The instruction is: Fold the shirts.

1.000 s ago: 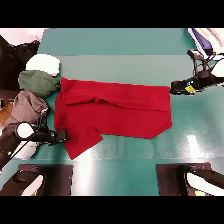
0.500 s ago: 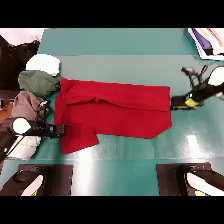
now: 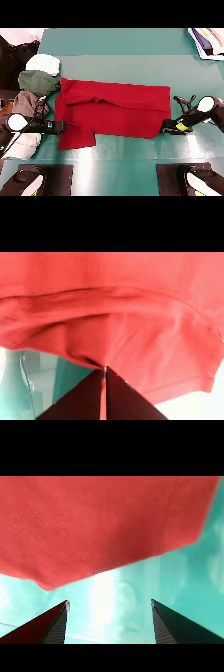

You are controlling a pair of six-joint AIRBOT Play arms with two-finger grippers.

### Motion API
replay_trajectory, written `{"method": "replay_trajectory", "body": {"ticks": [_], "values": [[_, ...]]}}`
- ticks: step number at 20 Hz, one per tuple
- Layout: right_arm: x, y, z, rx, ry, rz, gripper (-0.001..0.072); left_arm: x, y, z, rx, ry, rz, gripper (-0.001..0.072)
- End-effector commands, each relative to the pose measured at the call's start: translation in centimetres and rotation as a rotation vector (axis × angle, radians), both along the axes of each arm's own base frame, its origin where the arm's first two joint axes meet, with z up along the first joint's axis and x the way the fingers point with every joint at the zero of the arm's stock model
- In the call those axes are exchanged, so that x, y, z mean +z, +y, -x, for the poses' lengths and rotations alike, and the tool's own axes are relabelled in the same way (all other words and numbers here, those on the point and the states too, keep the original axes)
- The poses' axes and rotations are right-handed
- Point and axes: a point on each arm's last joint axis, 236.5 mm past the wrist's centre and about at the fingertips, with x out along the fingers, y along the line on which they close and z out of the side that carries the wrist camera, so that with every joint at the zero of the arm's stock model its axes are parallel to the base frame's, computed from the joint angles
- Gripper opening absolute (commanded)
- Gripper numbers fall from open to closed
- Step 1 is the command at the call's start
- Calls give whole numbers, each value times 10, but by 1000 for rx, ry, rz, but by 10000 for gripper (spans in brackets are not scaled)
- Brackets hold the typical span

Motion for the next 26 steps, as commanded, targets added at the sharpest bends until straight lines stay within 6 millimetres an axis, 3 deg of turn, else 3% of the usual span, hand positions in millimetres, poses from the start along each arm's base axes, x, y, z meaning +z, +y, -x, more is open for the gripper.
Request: {"method": "replay_trajectory", "body": {"ticks": [1, 6, 8, 10, 12, 15, 17, 22, 24, 26], "values": [[-14, 10, -10, -92, -51, -38, 538, 0, 0, 3, -10, 10, -1, 25], [-15, 7, -33, -131, -143, -27, 417, 0, -1, 5, -12, 20, 1, 26], [-15, 6, -37, -135, -159, -25, 303, 0, -1, 5, -12, 20, 2, 26], [-15, 5, -37, -135, -161, -22, 290, 0, -1, 5, -12, 20, 2, 25], [-16, 4, -37, -130, -162, -16, 31, 0, -1, 5, -12, 20, 2, 26], [-14, 4, -34, -111, -151, -18, 13, 1, -1, 5, -13, 19, 3, 25], [-4, -3, -22, -33, -110, 14, 11, 12, -8, 5, -44, 15, 27, 24], [65, -48, 24, 101, -78, 198, 11, 77, -48, 18, -156, -80, 170, 23], [88, -47, 26, 96, -154, 195, 11, 101, -65, 29, -200, -124, 229, 24], [99, -46, 18, 69, -244, 193, 11, 111, -74, 28, -220, -146, 252, 24]]}}
